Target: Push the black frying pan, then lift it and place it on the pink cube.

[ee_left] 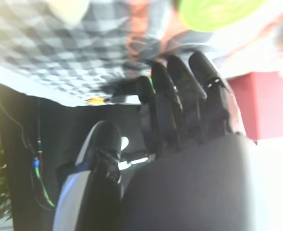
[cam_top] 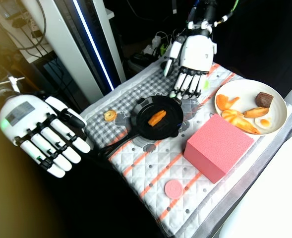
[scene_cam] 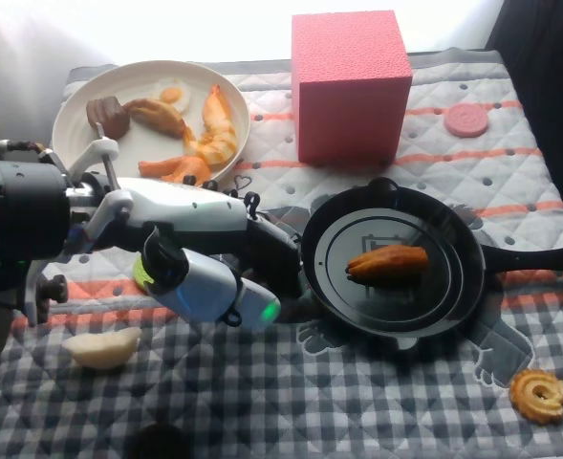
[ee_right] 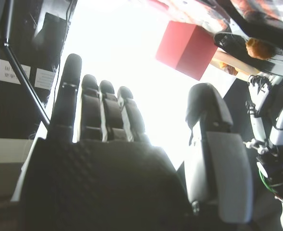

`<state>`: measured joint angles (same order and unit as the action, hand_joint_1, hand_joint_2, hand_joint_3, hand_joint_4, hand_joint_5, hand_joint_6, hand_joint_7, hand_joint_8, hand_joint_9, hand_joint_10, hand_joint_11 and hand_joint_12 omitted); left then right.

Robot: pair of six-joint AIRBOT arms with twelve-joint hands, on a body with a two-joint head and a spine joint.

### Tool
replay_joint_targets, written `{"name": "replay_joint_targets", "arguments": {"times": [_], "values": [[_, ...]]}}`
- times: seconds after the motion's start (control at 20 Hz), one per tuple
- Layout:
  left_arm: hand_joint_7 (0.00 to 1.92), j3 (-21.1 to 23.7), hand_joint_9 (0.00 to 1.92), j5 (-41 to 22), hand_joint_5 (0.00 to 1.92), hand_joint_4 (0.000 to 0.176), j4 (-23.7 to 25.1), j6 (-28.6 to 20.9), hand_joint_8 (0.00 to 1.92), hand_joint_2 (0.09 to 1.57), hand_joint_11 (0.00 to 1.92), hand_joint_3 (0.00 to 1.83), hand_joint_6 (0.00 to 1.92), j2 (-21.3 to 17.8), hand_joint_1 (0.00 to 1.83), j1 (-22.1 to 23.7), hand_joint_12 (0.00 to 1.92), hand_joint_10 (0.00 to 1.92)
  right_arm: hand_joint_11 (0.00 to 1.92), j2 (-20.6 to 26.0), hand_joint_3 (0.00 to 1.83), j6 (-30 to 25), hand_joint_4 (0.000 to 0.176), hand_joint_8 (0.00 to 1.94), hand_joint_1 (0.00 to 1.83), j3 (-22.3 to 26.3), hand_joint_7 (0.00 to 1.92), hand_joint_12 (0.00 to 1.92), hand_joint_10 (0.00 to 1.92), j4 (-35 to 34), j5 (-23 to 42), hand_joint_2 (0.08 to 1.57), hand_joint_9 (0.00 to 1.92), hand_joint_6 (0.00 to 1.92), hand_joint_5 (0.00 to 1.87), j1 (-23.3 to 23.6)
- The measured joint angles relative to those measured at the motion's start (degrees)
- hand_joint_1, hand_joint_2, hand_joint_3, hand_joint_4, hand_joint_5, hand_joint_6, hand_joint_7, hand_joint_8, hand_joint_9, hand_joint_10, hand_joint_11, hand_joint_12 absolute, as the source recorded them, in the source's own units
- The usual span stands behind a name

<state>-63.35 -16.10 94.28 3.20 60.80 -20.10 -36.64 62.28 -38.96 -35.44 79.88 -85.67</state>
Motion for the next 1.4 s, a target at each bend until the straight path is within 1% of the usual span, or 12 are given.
{"name": "replay_joint_targets", "arguments": {"times": [0.15,0.45,0.6,0.7,0.75,0.9,0.95,1.0,1.05,1.15,1.3,1.4], "values": [[0.50,-0.57,0.38,-0.22,0.45,0.000,-1.99,1.62,0.00,1.40,0.00,0.00,0.02,0.81,0.32,-0.02,1.12,0.19,0.00,-0.02,0.00,-0.24,0.016,0.00,0.34,0.00,0.00,0.91,0.00,0.02,0.20,1.26,0.04,0.00,0.00,-0.33],[0.61,-1.88,0.44,-1.01,0.56,0.006,-5.90,4.94,0.04,1.40,0.00,0.00,0.22,3.13,0.38,0.00,1.18,0.27,0.00,-0.04,0.00,-0.39,0.010,0.00,0.35,0.00,0.00,0.81,0.01,0.00,0.46,1.26,0.03,0.00,0.00,-0.31],[0.61,-2.45,0.41,-1.01,0.37,0.050,-6.34,5.57,0.02,1.42,0.00,0.01,0.63,4.11,0.25,0.24,1.05,0.35,0.00,-0.04,0.00,-0.57,0.007,0.00,0.35,0.00,0.00,0.81,0.02,0.02,0.50,1.27,0.05,0.00,0.00,-0.31],[0.66,-2.71,0.29,-1.31,0.26,0.025,-6.54,5.62,0.09,1.42,0.00,0.00,0.87,4.87,0.26,0.28,1.40,0.97,0.00,-0.04,0.00,-0.57,0.002,0.00,0.35,0.00,0.00,0.78,0.01,0.02,0.55,1.27,0.05,0.00,0.00,-0.33],[0.46,-3.06,0.22,-1.51,0.20,0.008,-6.60,5.60,0.62,1.43,0.00,0.00,1.04,5.53,0.23,0.28,1.60,1.28,0.00,-0.04,0.00,-0.57,0.005,0.00,0.36,0.00,0.00,0.67,0.01,0.02,0.66,1.28,0.04,0.00,0.00,-0.33],[0.31,-3.08,0.18,-3.13,0.25,0.000,-6.47,5.57,0.74,1.43,0.00,0.00,0.92,7.06,0.26,0.31,1.20,1.03,0.00,-0.07,0.00,-0.59,0.004,0.00,0.36,0.00,0.00,0.65,0.01,0.02,0.83,1.28,0.04,0.00,0.00,-0.33],[0.23,-3.15,0.12,-4.17,0.33,0.169,-6.32,5.60,1.01,1.49,0.00,0.00,1.87,7.63,0.50,0.35,1.43,1.27,0.00,-0.07,0.00,-0.59,0.000,0.00,0.36,0.00,0.00,0.59,0.00,0.02,0.85,1.28,0.02,0.00,0.00,-0.31],[0.23,-3.19,0.12,-4.59,0.33,0.169,-6.45,5.55,1.01,1.49,0.00,0.00,1.87,7.91,0.50,0.42,1.43,1.27,0.00,-0.07,0.00,-0.59,0.000,0.00,0.36,0.00,0.00,0.59,0.00,0.02,0.85,1.28,0.02,0.00,0.00,-0.31],[0.25,-3.26,0.14,-4.66,0.22,0.035,-6.32,5.57,0.96,1.41,0.00,0.00,1.34,8.24,0.42,0.48,1.43,1.23,0.00,-0.07,0.00,-0.61,0.000,0.00,0.36,0.00,0.00,0.60,0.00,0.04,0.85,1.29,0.02,0.00,0.00,-0.31],[0.28,-3.78,0.15,-4.92,0.24,0.001,-6.23,5.60,0.89,1.38,0.00,0.00,1.09,8.85,0.41,0.46,1.40,1.19,0.00,-0.13,0.00,-0.61,0.000,0.00,0.38,0.00,0.00,0.61,0.00,0.00,0.85,1.28,0.02,0.00,0.00,-0.33],[0.53,-4.22,0.31,-5.31,0.41,0.000,-6.25,5.77,0.18,1.34,0.00,0.00,0.43,10.03,0.45,0.61,1.31,0.67,0.00,-0.13,0.00,-0.61,0.000,0.00,0.37,0.00,0.00,0.72,0.01,0.02,0.85,1.28,0.05,0.00,0.00,-0.35],[0.53,-4.44,0.30,-5.75,0.45,0.000,-6.25,5.81,0.06,1.35,0.00,0.00,0.29,10.62,0.41,0.94,1.08,0.56,0.00,-0.17,0.00,-0.61,0.000,0.00,0.36,0.00,0.00,0.64,0.01,0.02,0.85,1.28,0.05,0.00,0.00,-0.35]]}}
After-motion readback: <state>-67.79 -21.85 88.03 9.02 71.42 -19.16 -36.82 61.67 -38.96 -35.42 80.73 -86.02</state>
